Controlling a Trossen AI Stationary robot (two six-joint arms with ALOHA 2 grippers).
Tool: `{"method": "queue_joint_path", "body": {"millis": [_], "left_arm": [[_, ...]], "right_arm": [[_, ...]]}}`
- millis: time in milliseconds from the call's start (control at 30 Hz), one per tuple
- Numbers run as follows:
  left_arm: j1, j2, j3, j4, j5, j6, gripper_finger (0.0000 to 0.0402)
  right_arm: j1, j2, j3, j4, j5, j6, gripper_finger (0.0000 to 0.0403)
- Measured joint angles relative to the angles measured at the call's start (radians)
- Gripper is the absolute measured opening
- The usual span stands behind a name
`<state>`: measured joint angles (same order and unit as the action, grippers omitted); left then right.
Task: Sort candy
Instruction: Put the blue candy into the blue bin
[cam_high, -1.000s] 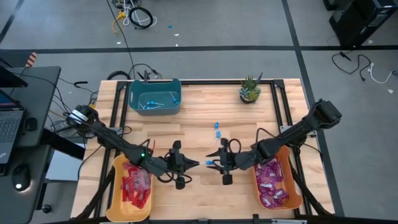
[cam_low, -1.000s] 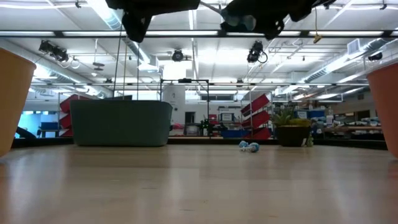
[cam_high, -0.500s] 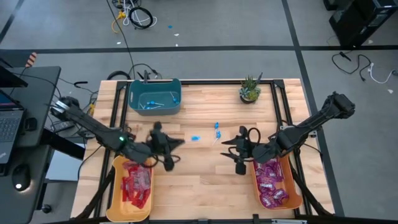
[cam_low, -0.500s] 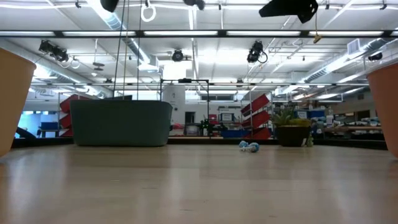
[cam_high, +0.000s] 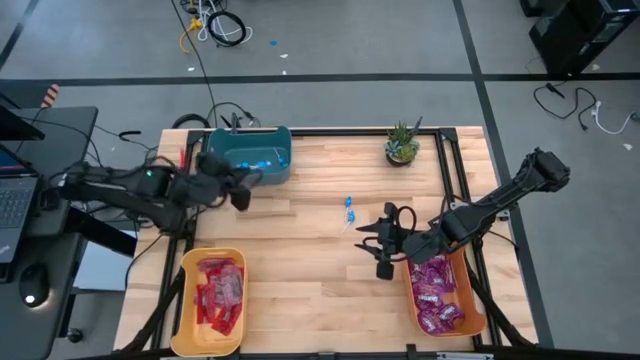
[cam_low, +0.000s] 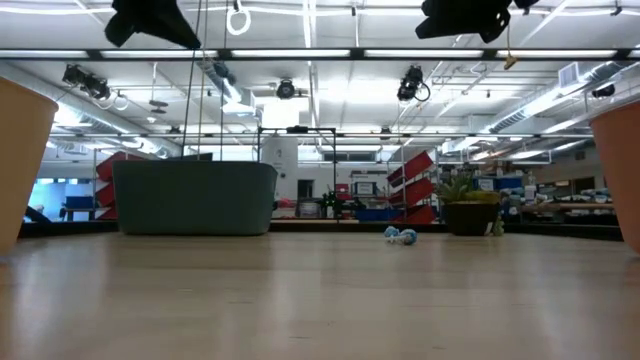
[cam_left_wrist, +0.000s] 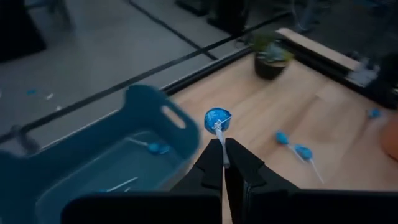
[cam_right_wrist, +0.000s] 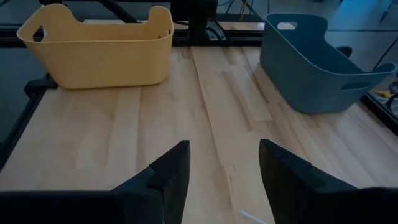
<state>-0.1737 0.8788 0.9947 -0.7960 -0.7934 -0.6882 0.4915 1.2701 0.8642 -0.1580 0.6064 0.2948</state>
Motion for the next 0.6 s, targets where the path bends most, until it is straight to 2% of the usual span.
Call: {"method": "queue_joint_path", "body": {"millis": [267, 600], "left_arm": [[0.242, -0.051, 0.0, -0.036, 0.194, 0.053, 0.0], [0.531, 0.008, 0.0, -0.112, 0.376, 0.143, 0.0]], "right_arm": [[-0.023, 0.005, 0.0, 0.002, 0.004, -0.007, 0.0176], [-0.029, 0.005, 0.0, 0.001, 0.004, -0.01, 0.0174]]}}
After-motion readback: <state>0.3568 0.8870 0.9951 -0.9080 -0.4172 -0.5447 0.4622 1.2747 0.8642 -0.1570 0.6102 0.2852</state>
